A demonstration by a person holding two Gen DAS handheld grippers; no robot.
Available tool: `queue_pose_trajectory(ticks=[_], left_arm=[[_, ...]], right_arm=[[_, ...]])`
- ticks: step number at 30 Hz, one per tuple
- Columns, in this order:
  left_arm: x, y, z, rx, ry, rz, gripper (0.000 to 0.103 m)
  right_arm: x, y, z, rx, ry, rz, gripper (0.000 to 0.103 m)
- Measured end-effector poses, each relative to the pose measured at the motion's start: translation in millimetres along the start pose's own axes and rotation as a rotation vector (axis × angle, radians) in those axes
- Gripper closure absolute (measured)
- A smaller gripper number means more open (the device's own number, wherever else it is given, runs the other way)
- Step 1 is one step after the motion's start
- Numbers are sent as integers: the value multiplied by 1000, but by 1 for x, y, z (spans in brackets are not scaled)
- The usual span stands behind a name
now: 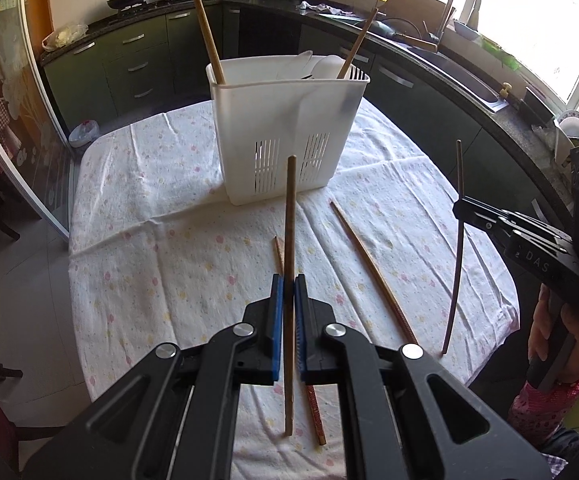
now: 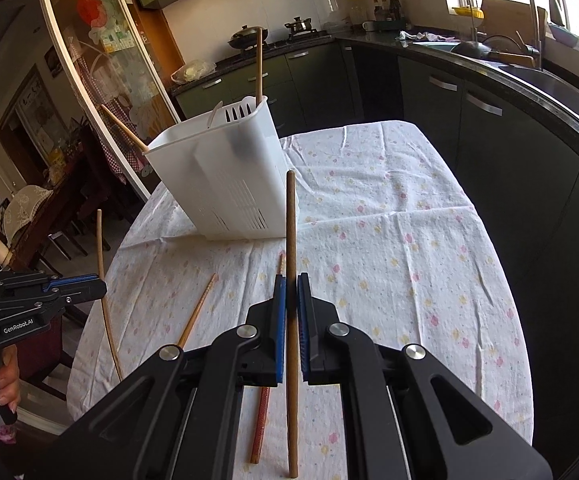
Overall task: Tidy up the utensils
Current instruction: 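Lift the chopstick in the left tool over the caddy and open it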
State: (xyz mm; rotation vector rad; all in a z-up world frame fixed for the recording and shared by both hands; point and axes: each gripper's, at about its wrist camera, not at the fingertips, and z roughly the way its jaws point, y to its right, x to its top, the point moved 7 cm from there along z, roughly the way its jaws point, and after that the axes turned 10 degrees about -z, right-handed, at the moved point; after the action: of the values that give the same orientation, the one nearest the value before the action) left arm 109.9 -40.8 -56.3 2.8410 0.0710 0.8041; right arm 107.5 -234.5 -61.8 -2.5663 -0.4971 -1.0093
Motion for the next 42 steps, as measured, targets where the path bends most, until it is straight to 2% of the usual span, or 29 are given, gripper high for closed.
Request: queue_pose_trajectory(ticks=[28,34,39,42], left_arm=[[59,24,-71,-49,206,26,97],[95,33,-108,-47,313,34,97],[138,42,-142,-52,418,21,97],[163,46,-155,-31,486,23,97]], right_arm=[[-4,4,-11,10,27,18,96],[-5,5,-11,16,29,19,96],[-6,8,-11,20,30,24,96],[-7,9,-10,24,31,29,96]])
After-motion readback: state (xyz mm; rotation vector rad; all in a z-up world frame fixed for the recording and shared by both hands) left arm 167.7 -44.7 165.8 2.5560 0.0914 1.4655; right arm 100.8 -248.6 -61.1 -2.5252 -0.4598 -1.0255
